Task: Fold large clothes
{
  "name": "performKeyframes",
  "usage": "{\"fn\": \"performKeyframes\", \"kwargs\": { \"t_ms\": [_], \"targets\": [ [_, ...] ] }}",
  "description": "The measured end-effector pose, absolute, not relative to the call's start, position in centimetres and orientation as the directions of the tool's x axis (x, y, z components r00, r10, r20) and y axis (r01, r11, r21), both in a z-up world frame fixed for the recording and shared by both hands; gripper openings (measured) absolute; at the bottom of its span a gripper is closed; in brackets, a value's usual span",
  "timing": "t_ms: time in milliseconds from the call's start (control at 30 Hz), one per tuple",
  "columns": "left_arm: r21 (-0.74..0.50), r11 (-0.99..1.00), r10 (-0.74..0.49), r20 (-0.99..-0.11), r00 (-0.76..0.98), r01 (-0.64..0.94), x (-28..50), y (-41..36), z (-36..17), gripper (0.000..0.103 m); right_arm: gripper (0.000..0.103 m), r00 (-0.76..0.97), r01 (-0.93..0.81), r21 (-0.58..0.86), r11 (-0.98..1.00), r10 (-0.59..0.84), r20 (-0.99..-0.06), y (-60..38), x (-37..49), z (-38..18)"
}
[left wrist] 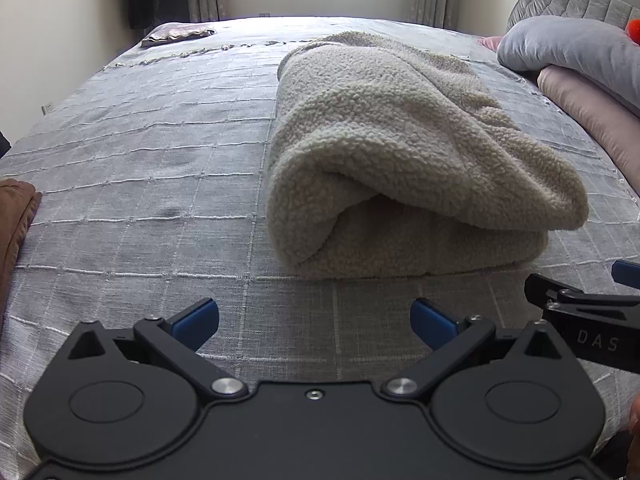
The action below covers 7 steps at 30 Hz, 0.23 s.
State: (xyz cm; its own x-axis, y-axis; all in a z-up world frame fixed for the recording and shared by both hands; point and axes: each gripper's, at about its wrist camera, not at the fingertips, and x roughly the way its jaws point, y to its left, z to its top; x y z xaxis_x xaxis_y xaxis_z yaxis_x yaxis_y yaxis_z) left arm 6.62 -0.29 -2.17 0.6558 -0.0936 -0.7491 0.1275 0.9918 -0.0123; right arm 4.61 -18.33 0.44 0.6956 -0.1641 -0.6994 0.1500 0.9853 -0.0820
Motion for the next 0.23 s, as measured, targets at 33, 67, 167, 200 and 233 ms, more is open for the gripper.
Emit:
{"fn": "performKeyframes", "kwargs": {
  "t_ms": [33,67,167,200,233],
  "targets": [
    [-0.012,0.992,-0.093,-0.750,0.655,0.127,6.66,-0.30,-2.21,0.103,0.103,0.695,0.150,-0.082,0.985,-0.163,-0.700,-18.33,4.63,0.39],
    [-0.011,0.992,-0.092,-0.750,0.655,0.127,6.69,-0.31,-2.23,0.103,0.103,0.695,0.148,-0.081,0.986,-0.163,-0.701,-18.33,4.63,0.33],
    [-0.010,0.992,-0.091,-0.751,0.654,0.127,6.73,-0.37,-2.28,0.103,0.103,0.693,0.146,-0.082,0.986,-0.161,-0.703,-18.30,4.66,0.21],
    [-0.009,0.992,-0.090,-0.751,0.654,0.126,6.74,-0.37,-2.31,0.103,0.103,0.693,0.145,-0.081,0.986,-0.160,-0.703,-18.29,4.66,0.18],
    [-0.009,0.992,-0.092,-0.751,0.654,0.128,6.76,-0.39,-2.34,0.103,0.103,0.692,0.145,-0.080,0.986,-0.159,-0.704,-18.28,4.68,0.12]
  ]
}}
